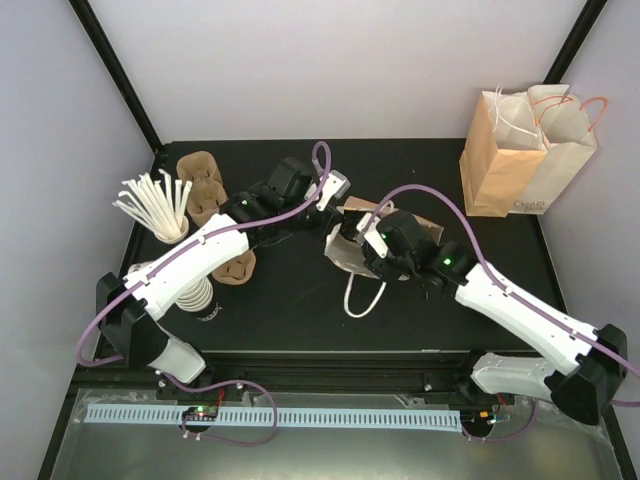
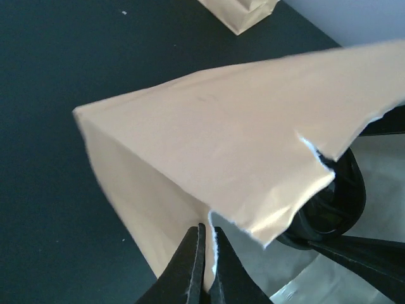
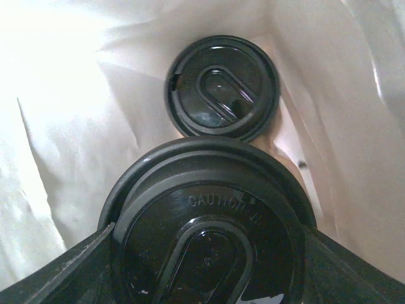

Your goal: Pack the takeout coffee

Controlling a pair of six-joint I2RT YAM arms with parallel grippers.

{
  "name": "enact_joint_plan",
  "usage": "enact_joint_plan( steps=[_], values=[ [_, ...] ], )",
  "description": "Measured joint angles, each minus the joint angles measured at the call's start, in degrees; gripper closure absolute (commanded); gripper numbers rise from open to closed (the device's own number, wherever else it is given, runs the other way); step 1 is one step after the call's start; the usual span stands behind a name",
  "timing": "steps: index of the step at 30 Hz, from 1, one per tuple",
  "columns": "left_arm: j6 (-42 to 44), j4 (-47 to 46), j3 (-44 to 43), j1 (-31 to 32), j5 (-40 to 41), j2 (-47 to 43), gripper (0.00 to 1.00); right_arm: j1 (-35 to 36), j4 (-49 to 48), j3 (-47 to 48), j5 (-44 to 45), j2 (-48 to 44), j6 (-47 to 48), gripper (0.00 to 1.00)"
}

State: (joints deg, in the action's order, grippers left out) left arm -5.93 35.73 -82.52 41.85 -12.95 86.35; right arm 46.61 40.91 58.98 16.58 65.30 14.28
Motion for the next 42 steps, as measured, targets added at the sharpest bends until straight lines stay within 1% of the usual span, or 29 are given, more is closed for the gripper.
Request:
enact_joint_plan(
  steps=[6,11,18,23,29,36,39,42],
  values=[
    [-0.02,-1.7,4.09,-1.18,0.0,-1.38,0.98,-0.85,0.42,2.47,-0.22,6.36,-0.63,0.83],
    [-0.02,-2.6,4.48,-1.16,-0.44,-1.9,0.98,-3.43,2.32,5.49,1.51,7.43,-3.74,0.83],
    [-0.26,-0.02,1.07,-1.16,-0.59,-0.81,0.98,-5.05,6.14,12.81,4.26,9.6,-9.99,0.83],
    [-1.51,4.94,-3.82,-1.18,-1.16,0.72,0.98,-6.97,9.46,16.41,3.87,13.03,-14.12,0.83],
    [-3.37,13.64,-12.68,-1.66,-5.88,5.2,0.98,-8.5,13.38,20.81,2.27,17.27,-16.65,0.84],
    [-5.27,20.0,-15.34,-4.33,-14.97,8.31,0.97,-8.57,14.53,22.29,-0.48,20.59,-17.42,0.84],
    [-6.01,21.81,-16.5,-5.7,-19.06,9.09,0.94,-8.68,15.02,24.09,-1.36,22.27,-17.4,0.85],
    [-6.99,23.1,-17.2,-7.02,-22.71,9.4,0.85,-8.76,15.15,25.18,-2.51,23.63,-17.38,0.85]
  ],
)
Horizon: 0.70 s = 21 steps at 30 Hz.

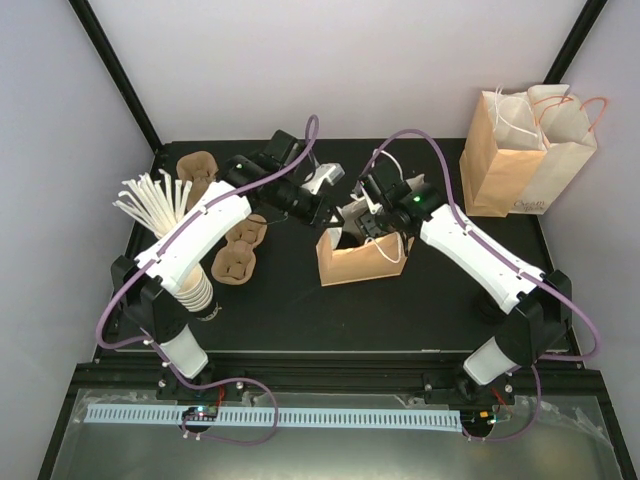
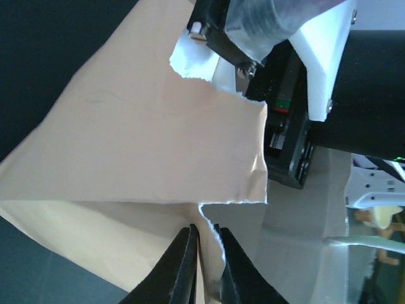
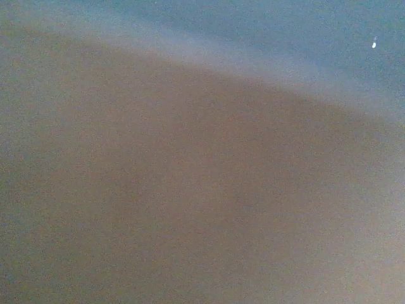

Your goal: Pack the takeout coffee

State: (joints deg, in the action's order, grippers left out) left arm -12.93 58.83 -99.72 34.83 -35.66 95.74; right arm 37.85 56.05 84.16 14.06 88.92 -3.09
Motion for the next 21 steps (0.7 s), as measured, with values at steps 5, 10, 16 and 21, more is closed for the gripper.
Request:
enact_joint_plan(
  steps=[5,10,16,21],
  values=[
    [-1.05,1.51,-0.57,-0.35,-2.32,0.0,0.52,0.0,0.24,0.15,-1.42,0.28,0.35,0.85],
    [-1.22,2.21,-1.75,-0.55,-0.85,-0.24,0.24,0.0,0.59,0.15,-2.19,0.28,0.87,0.86],
    [-0.2,2.84,-1.79,-0.76,6.19,-3.78,0.01,0.0,0.7,-0.09,-3.06,0.28,1.27,0.86],
    [1.14,2.05,-1.44,-0.92,14.6,-10.84,0.01,0.0,0.66,-0.55,-3.85,0.28,1.25,0.86]
  ],
)
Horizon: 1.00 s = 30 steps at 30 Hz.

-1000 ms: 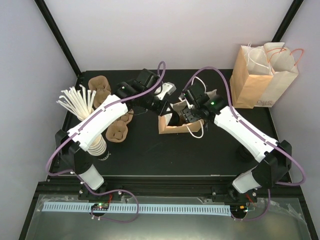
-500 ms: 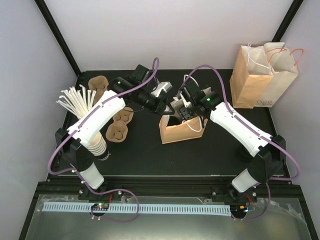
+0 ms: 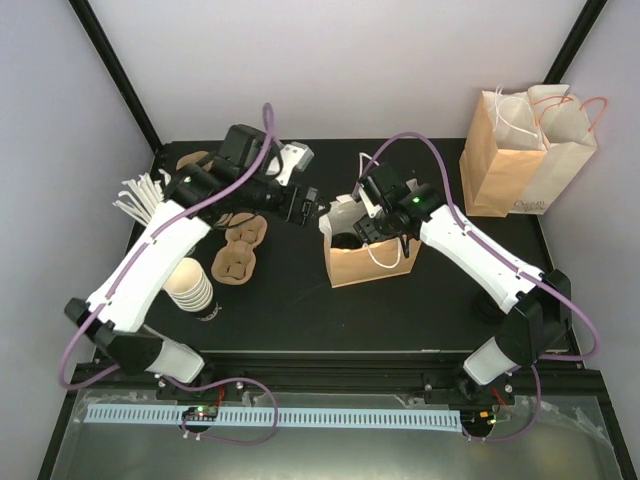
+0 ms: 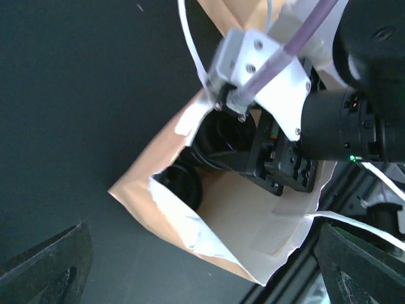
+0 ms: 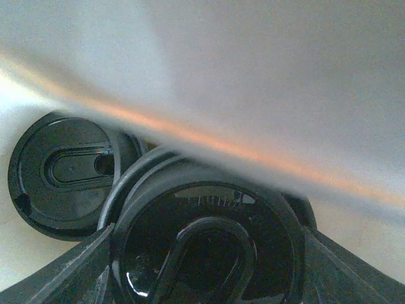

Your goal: Pack the takeout coffee

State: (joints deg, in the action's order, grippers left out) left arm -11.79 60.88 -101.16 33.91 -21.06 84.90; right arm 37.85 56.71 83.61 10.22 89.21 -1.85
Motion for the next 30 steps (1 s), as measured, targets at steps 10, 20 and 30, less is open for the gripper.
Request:
enact_joint_plan(
  steps=[10,20,30],
  values=[
    [2.84,-4.98,2.1,-4.72,7.34,-8.55,0.01,0.0,-0.39,-0.83,-0.28,-0.17,0.02,0.86],
    [8.85,-12.94,2.45,-9.57,-3.34,-2.21,0.02,0.0,-1.88,-3.56,-1.16,-2.03,0.0,0.86],
    [14.93,-17.05,1.31,-8.26,-13.0,9.62,0.05,0.0,-2.34,-4.15,-1.36,-2.38,0.02,0.86]
  ],
)
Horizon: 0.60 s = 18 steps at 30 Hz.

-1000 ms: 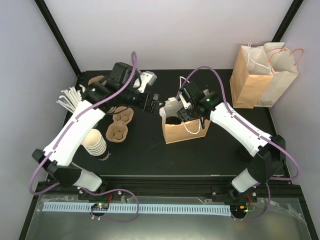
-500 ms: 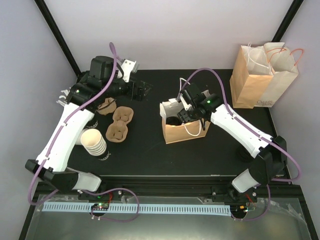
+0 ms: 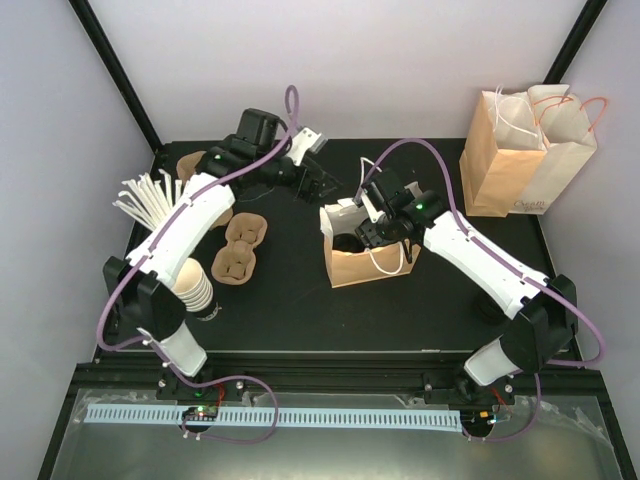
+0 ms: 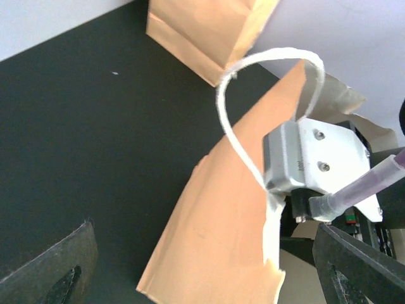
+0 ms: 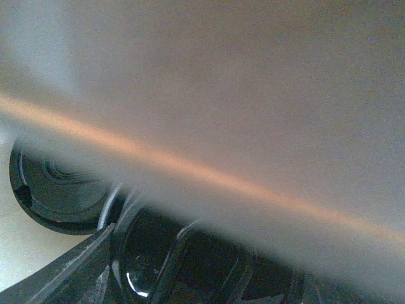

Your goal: Pack the takeout coffee

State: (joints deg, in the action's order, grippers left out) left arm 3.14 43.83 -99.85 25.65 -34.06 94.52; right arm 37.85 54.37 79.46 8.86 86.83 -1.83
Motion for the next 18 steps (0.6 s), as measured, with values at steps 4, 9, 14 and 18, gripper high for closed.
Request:
enact_joint_plan(
  steps=[4,9,14,18],
  values=[
    [1.09,-1.16,0.0,1.49,-3.96,2.29,0.1,0.0,-0.37,-0.42,-0.02,-0.37,-0.11,0.86],
    [1.73,-2.08,0.02,2.43,-9.25,3.91,0.3,-0.02,-0.37,-0.52,-0.09,-0.74,-0.72,0.86],
    [2.32,-2.73,1.11,3.08,-11.96,4.61,0.39,-0.02,-0.37,-0.61,-0.11,-0.76,-1.11,0.87],
    [2.56,-2.78,1.68,3.63,-12.46,5.25,0.41,-0.02,-0.31,-0.63,-0.07,-0.83,-1.18,0.87]
  ],
)
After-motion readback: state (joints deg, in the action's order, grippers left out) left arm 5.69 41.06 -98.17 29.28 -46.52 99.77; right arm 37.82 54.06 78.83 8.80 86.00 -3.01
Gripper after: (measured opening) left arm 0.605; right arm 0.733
